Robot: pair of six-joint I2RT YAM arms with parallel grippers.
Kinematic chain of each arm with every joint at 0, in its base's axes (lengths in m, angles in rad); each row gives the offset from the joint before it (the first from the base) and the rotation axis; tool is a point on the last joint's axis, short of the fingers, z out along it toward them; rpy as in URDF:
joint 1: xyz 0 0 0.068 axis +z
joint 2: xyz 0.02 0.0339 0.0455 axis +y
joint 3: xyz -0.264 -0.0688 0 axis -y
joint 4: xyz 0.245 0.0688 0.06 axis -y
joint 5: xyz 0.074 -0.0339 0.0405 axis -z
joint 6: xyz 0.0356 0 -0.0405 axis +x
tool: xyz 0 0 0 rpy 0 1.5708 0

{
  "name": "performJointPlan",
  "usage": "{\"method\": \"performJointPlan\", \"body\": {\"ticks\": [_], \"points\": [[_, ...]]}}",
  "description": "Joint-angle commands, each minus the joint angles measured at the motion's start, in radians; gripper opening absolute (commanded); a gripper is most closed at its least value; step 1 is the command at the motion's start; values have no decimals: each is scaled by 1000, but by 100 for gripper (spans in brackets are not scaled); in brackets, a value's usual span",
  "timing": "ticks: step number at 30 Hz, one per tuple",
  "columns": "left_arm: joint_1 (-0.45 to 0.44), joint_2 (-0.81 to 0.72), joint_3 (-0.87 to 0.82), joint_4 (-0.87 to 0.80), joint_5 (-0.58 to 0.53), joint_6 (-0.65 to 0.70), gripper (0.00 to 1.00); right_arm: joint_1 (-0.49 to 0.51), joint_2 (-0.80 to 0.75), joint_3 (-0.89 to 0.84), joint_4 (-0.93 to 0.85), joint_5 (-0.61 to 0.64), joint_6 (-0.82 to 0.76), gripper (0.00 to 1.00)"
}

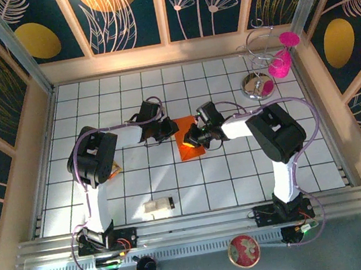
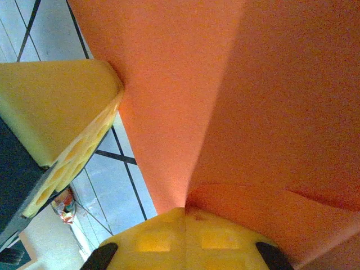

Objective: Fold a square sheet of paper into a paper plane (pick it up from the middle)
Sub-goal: Fold the triangle a second time at the center of the table.

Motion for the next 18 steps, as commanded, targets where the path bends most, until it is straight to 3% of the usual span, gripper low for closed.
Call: {"method": "performJointPlan", "body": {"ticks": [1, 8, 18], "points": [[-3, 3, -30, -60, 1, -14, 15, 7, 24, 25, -27, 25, -14, 0], [-3, -19, -2, -81, -6, -6, 16, 7, 26, 27, -48, 23, -23, 1], [27, -158, 10, -106, -107, -33, 35, 6, 20, 35, -67, 28, -30, 26]]}}
